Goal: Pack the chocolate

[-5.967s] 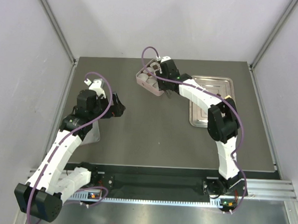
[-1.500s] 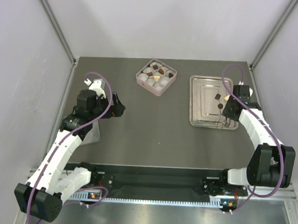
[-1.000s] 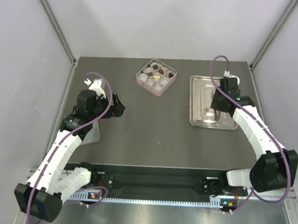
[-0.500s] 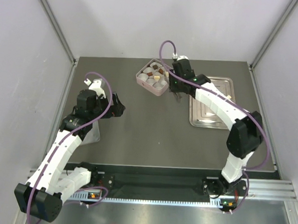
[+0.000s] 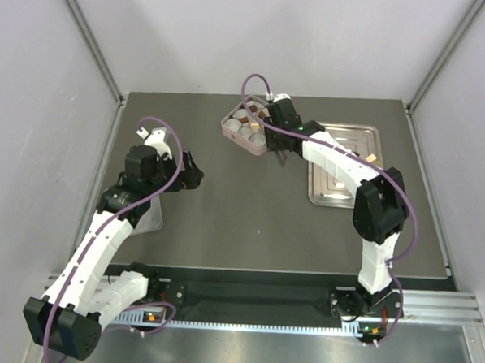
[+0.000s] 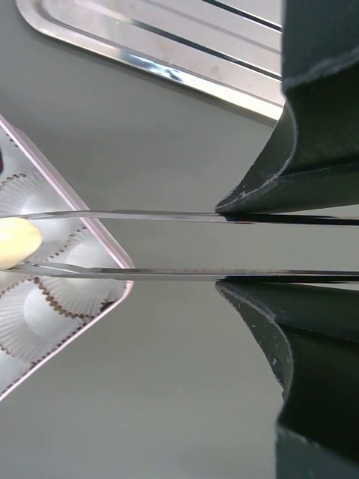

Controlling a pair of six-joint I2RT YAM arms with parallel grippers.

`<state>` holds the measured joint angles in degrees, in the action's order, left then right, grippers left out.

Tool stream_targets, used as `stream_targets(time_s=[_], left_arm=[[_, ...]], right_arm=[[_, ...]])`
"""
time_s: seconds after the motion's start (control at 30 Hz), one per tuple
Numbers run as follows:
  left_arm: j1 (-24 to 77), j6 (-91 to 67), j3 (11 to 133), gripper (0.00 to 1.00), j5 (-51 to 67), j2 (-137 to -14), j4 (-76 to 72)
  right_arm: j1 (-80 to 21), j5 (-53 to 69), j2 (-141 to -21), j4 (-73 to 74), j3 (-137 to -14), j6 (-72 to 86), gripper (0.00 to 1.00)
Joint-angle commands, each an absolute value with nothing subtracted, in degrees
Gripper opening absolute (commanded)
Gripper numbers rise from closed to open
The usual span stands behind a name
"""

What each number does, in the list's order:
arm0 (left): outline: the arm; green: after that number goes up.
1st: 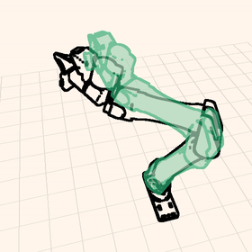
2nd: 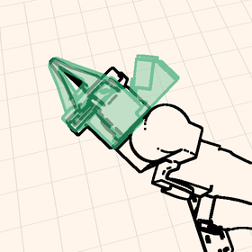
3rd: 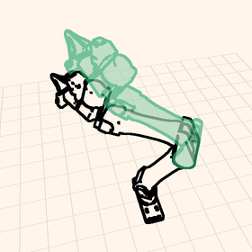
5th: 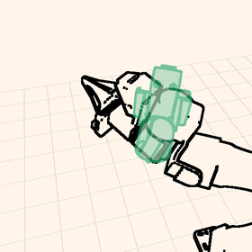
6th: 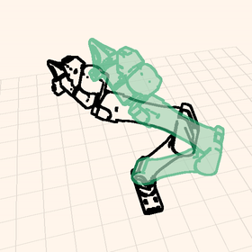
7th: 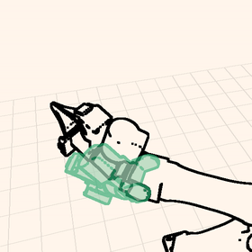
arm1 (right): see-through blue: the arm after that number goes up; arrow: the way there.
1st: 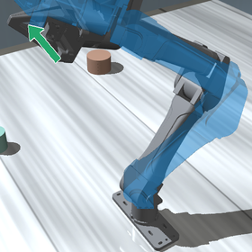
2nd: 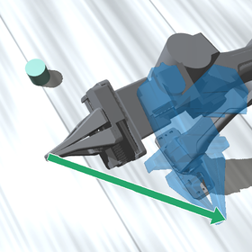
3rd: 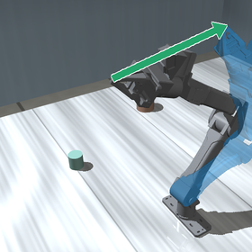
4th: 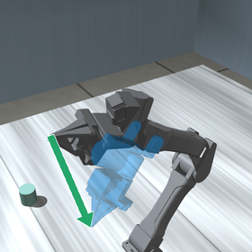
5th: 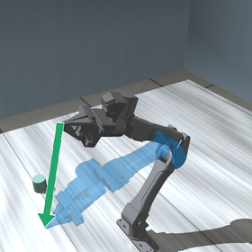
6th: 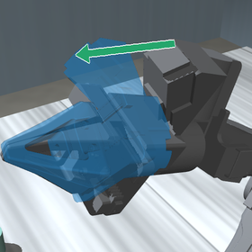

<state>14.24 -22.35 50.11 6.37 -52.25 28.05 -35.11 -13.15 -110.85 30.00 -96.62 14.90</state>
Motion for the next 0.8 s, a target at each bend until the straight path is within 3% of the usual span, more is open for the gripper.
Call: stream_targets(time_s=[0.0,0.77], left_arm=[[14.3,-22.1,50.3,0.99,5.7,-51.2,25.6],[14.3,-22.1,50.3,0.99,5.7,-51.2,25.4]], right_arm=[[-36.0,-15.7,-112.1,26.5,-100.5,12.5,0.36],[-35.9,-18.9,-114.4,26.6,-100.6,11.2,0.40]])
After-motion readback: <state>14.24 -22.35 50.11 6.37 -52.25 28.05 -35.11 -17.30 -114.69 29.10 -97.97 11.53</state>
